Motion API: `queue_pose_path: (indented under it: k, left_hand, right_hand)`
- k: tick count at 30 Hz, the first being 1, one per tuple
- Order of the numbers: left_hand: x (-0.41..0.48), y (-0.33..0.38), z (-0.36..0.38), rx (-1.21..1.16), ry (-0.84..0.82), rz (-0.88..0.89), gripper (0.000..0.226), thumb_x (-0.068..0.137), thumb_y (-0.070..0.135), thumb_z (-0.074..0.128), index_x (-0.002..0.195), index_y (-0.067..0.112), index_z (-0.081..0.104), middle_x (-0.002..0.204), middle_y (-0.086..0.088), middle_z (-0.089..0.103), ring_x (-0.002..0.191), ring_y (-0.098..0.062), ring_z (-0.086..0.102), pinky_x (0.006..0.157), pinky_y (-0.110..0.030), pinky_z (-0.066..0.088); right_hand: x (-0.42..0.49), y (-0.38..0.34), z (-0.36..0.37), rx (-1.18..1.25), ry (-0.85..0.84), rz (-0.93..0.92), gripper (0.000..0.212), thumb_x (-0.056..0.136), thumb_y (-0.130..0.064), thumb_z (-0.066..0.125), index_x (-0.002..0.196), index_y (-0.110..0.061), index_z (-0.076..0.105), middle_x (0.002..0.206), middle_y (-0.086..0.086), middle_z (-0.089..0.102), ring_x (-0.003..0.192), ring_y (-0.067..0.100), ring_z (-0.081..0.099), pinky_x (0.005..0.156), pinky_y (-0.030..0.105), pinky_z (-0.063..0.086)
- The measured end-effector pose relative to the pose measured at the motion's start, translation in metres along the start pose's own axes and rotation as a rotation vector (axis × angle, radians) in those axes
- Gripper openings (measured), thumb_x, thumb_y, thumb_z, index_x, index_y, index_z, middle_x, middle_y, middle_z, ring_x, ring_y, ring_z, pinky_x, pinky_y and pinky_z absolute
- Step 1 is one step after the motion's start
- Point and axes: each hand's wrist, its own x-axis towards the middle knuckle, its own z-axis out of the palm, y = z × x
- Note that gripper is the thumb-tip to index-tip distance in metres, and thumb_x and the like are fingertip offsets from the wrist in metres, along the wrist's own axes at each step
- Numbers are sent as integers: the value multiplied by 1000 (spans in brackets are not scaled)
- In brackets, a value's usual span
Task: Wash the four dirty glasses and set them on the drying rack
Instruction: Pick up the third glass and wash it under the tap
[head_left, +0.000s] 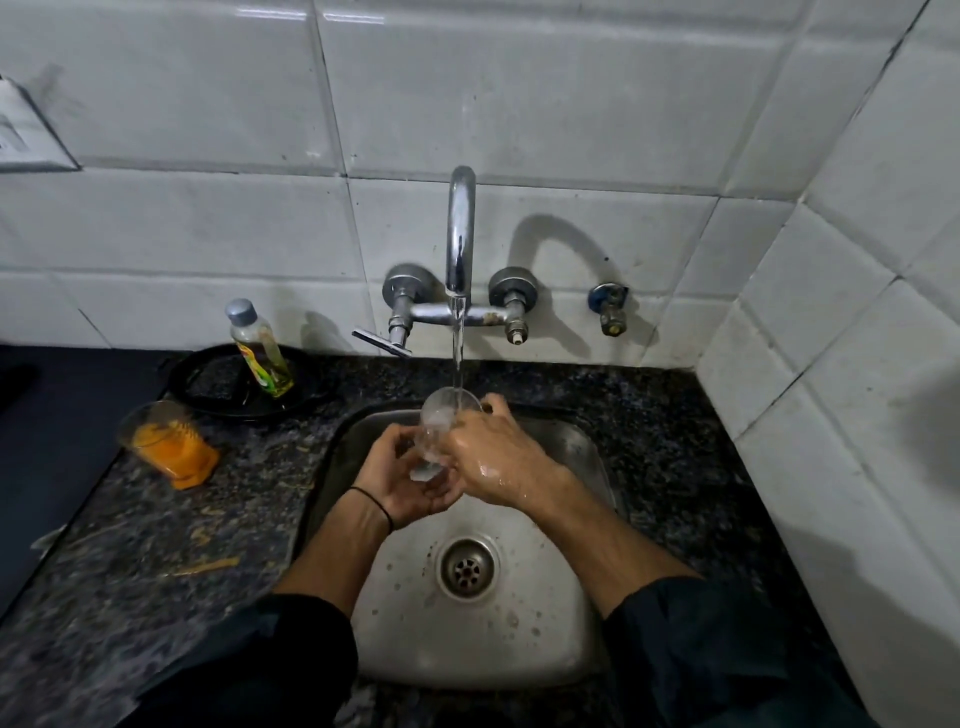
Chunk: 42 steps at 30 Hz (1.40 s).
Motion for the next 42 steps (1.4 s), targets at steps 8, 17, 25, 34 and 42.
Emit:
queue_pose_path:
  k: [8,17,25,34,42]
  left_hand:
    - [8,-7,5,12,-127,135,34,82,36,54,96,8,69,98,-11,62,84,-25,59,75,-37,42]
    - [4,5,12,-19,-96,219,28,91,25,50,86,6,70,86,-13,68,76,-26,68,73,-37,54]
    - [1,20,20,249,-49,740,22,81,0,62,93,16,54,88,-4,63,72,-13,64,61,-28,55]
    - [0,17,8,116,36,354,78,79,46,75,131,-7,52,120,-29,63,99,-38,67,70,-43,58]
    - [3,28,28,127,59,214,56,93,39,60,124,-7,58,117,-27,66,84,-35,69,63,-39,59]
  right_hand:
    - [7,-7,16,556,50,367,19,91,-35,66,110,-30,70,116,4,66,108,24,62,95,39,53]
    - [0,-9,37,761,162,290,38,82,-13,65,120,-15,66,126,5,65,122,24,55,110,43,39]
    - [-11,-30,70,2316,405,724,63,99,-59,38,134,-12,61,125,9,71,124,25,61,103,42,42]
    - [15,-9,51,1474,393,392,28,95,-13,62,119,-3,72,116,13,74,112,25,69,94,30,56]
    - [16,19,49,-336,-9,-69,59,96,-16,47,154,-26,38,159,-4,39,147,15,31,120,53,-15]
